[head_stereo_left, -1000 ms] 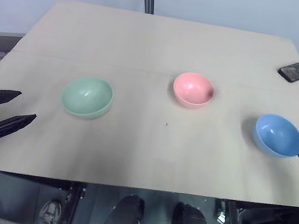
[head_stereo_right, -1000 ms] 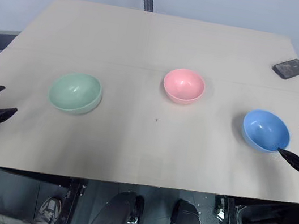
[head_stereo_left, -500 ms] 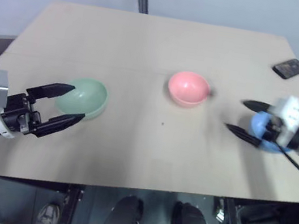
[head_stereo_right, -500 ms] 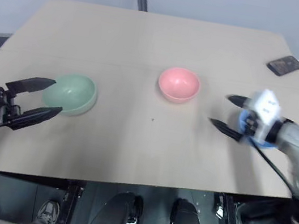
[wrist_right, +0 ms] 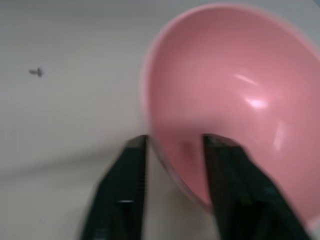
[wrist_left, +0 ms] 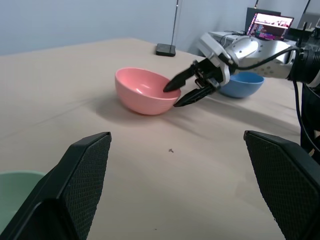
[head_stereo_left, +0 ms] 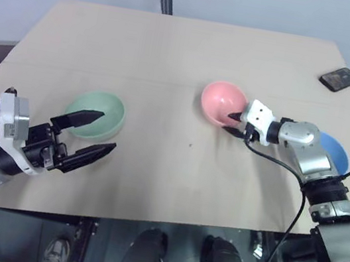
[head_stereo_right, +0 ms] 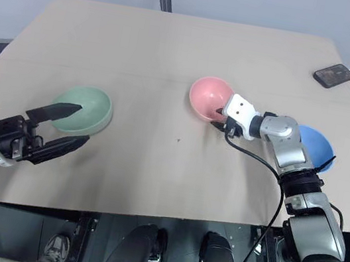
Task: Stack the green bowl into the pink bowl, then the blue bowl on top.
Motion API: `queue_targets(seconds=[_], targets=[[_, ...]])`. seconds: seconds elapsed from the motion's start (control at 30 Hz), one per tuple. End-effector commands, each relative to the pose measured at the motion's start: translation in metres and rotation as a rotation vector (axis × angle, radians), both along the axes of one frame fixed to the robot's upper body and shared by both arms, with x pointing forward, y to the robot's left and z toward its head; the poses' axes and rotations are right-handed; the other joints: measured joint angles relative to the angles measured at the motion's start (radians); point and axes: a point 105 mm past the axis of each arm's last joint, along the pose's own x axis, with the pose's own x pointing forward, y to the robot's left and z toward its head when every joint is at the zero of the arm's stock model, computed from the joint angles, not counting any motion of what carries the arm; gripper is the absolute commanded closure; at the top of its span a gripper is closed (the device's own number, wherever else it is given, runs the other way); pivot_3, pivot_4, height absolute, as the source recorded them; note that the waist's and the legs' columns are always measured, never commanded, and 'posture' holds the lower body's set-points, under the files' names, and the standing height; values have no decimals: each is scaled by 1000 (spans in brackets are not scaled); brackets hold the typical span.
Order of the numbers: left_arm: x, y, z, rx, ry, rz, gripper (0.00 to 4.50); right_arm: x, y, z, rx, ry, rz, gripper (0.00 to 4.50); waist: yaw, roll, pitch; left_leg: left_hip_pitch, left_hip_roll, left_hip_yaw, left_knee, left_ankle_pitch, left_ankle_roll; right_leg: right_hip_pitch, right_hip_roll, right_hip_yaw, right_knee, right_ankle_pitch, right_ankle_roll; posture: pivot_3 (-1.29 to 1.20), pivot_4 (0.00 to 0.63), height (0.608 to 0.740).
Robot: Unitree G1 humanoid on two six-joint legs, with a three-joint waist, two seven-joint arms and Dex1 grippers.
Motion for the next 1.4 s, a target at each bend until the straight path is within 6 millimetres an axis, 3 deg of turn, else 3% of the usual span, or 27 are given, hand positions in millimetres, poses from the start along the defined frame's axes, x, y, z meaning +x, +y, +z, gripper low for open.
queue_targets(seconds=[0.03, 0.13, 0.27, 0.43, 0.57, 0.6, 0.67, 0.7, 0.77, 0.8, 0.87, 0.9, 1.07, 1.37, 1.4], targets=[[-6, -6, 10, 4, -58, -3, 0, -1, 10, 16, -28, -102, 79, 4410, 0, 0, 0, 0, 0, 0, 0, 0, 0, 0, 0, 0, 1, 0, 0, 0, 150, 740], [-7, -6, 9, 1, -54, 4, 0, -12, 19, 21, -64, -159, 175, 4410, 0, 0, 0, 0, 0, 0, 0, 0, -1, 0, 0, 0, 1, 0, 0, 0, 150, 740], [-2, -1, 8, 6, -54, 66, 0, -46, 30, 26, -102, -164, 350, 4410, 2, 1, 0, 0, 0, 0, 0, 0, -1, -1, 0, 0, 1, 0, 0, 0, 150, 740], [24, 19, -11, 165, -10, 342, 0, -97, 31, 6, -256, -99, 497, 4410, 13, 0, 0, 0, 0, -2, 0, 0, 0, 1, -1, -1, 1, 0, 0, 0, 150, 740], [32, 19, -15, 199, 14, 391, 0, -102, 31, -9, -313, -51, 468, 4410, 5, 0, 0, 1, 0, -1, 0, 0, -1, 1, -1, -1, 1, 0, 0, 0, 150, 740], [34, 19, -16, 213, 17, 402, 0, -99, 31, -11, -317, -50, 450, 3963, 5, 0, 0, 2, 0, -1, 0, 0, -1, 1, -1, -1, 3, -1, -2, 0, 150, 740], [35, 20, -17, 241, 23, 412, 0, -94, 29, -11, -338, -54, 412, 3645, 5, 0, 0, 2, 0, -1, 0, 1, -1, 1, -1, -1, 3, -2, -3, 0, 150, 740], [36, 21, -19, 268, 25, 429, 0, -91, 28, -9, -349, -66, 394, 3248, 5, 0, 0, 2, 0, -1, 0, 1, -1, 1, -1, -1, 3, -2, -3, 0, 150, 740], [37, 25, -25, 329, 57, 467, 0, -85, 29, 7, -308, -105, 338, 2238, 5, 0, 0, 1, 0, -1, 0, 1, -1, 0, -1, -1, 4, -2, -3, 0, 150, 740], [37, 25, -25, 342, 67, 476, 0, -83, 30, 18, -258, -114, 306, 2031, 5, -1, 0, 1, 0, -1, 0, 1, -1, 0, -1, -1, 4, -2, -3, 0, 150, 740], [39, 23, -24, 354, 76, 487, 0, -86, 30, 33, -174, -100, 267, 1113, 6, 0, 0, 0, 0, -1, 0, 1, -1, -1, -1, -1, 3, 0, -1, 0, 150, 740], [41, 22, -24, 365, 86, 502, 0, -91, 29, 44, -109, -88, 257, 921, 8, 0, 0, 0, 0, -1, 0, 1, -1, -1, -1, -1, 3, 0, -1, 0, 150, 740], [44, 12, -28, 554, 160, 463, 0, -117, 17, 83, 121, -14, 266, 921, 25, -2, 0, 0, 0, -3, 0, 1, -1, -1, -1, -2, 3, 0, -1, 0, 150, 740], [57, 19, -35, 771, 202, 450, 0, -129, 1, 97, 285, 0, 224, 921, 24, 0, 1, 0, 0, -1, 0, 0, -1, -1, 0, 0, 3, -1, -1, 0, 150, 740], [59, 20, -36, 782, 201, 450, 398, -129, 0, 99, 299, -5, 222, 868, 23, 0, 1, 0, 0, -1, 0, 0, -1, -2, 0, 0, 3, 0, -1, 0, 150, 740]])
